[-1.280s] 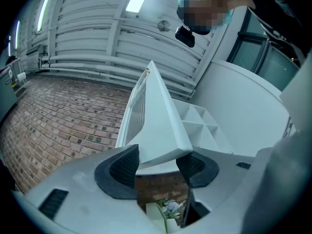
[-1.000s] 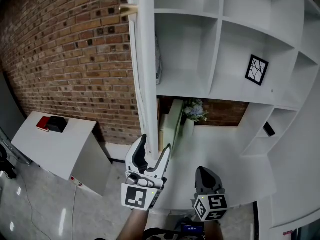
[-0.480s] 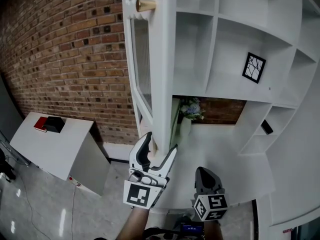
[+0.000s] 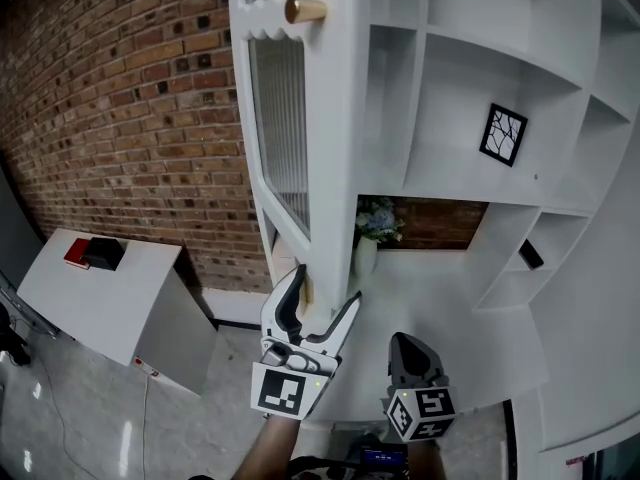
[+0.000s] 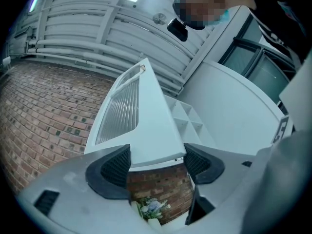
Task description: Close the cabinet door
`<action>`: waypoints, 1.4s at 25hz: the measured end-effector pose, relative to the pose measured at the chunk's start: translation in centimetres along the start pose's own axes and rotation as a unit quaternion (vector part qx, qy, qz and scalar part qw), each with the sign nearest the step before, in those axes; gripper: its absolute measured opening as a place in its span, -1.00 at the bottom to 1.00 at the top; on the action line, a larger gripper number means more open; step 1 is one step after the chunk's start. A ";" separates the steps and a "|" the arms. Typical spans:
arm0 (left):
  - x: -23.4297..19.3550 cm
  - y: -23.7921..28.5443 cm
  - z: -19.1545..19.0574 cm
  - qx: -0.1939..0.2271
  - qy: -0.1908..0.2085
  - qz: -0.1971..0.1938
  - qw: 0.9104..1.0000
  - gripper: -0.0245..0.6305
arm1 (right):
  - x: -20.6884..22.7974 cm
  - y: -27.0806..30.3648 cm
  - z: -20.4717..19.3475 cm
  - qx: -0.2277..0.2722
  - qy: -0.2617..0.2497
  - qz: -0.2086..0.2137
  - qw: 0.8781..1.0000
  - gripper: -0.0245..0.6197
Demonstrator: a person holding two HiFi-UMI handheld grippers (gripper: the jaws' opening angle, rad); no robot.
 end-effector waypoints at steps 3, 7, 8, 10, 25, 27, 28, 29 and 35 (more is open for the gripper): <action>0.2 0.4 -0.2 0.000 0.004 0.003 1.000 0.04 | 0.7 0.1 0.2 0.000 0.002 -0.005 1.000 -0.92; 0.5 1.1 -0.4 -0.001 0.010 0.004 1.000 0.06 | 1.6 0.3 0.6 0.001 0.007 -0.014 1.000 -0.92; 0.6 1.3 -0.5 -0.003 0.012 0.002 1.000 0.06 | 1.8 0.4 0.7 0.001 0.007 -0.015 1.000 -0.92; 0.8 1.7 -0.6 -0.006 0.014 -0.006 1.000 0.06 | 1.9 0.5 1.0 0.001 0.007 -0.015 1.000 -0.92; 0.6 7.2 -3.4 -0.014 -0.014 -0.007 1.000 0.05 | 5.2 0.7 3.1 0.030 -0.003 -0.033 0.999 -0.92; 0.5 7.8 -3.6 -0.013 -0.008 -0.008 1.000 -0.09 | 5.4 1.1 4.1 0.042 -0.006 -0.031 0.999 -0.92; 0.5 8.0 -3.7 -0.014 -0.004 -0.009 1.000 -0.21 | 5.4 1.3 4.7 0.049 -0.008 -0.030 0.998 -0.92; 0.5 8.2 -3.8 -0.016 -0.001 -0.009 1.000 -0.29 | 5.4 1.6 5.3 0.056 -0.009 -0.029 0.998 -0.92; -0.2 9.2 -4.7 -0.026 0.005 -0.003 1.000 -0.65 | 3.6 3.0 9.1 0.108 -0.019 0.014 0.994 -0.92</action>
Point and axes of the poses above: the fingertips, and each gripper's own axes: y forward along the fingers, x to its right, z out of its top, the point moved 6 cm from there along -y, backward along the fingers, and after that the axes turned 15 degrees about y, right-handed, at the moved point
